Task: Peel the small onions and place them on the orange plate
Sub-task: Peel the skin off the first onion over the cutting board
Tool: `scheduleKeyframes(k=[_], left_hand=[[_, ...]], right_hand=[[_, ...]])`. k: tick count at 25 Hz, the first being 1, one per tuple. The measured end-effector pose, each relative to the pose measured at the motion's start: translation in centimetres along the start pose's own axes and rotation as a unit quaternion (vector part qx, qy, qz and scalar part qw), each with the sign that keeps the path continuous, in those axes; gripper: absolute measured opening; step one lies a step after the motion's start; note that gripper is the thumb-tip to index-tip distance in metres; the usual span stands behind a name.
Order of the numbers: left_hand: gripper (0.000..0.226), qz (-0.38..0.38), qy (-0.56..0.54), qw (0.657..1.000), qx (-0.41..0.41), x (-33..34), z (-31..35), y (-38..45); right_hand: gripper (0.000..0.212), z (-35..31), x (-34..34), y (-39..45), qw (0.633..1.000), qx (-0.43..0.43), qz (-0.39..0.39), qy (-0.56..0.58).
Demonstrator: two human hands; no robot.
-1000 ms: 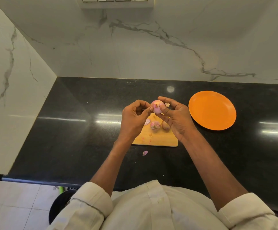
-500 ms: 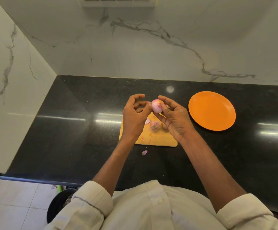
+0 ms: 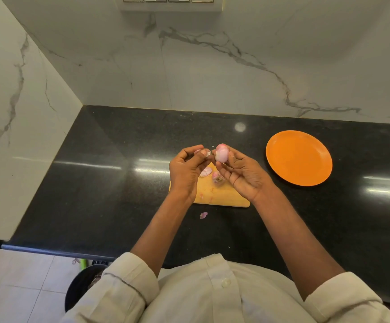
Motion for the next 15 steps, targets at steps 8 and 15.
scheduleKeyframes(k=[8, 15], left_hand=[[0.014, 0.03, 0.278, 0.952, 0.122, -1.8, -1.2, 1.2], [0.027, -0.092, 0.283, 0.941, 0.159, -0.5, -0.5, 0.9]], right_hand=[[0.034, 0.3, -0.9, 0.4, 0.993, -0.068, 0.043, -0.086], [0.029, 0.0, -0.4, -0.5, 0.971, -0.139, 0.069, -0.181]])
Point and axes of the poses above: each hand's wrist, its own y-axis towards the middle knuckle, its own x-axis out of the palm, z = x × y, the point moved 1 cm from there along y, towards the middle knuckle, and after that the axes turned 10 degrees about z, right-handed, at the moved point
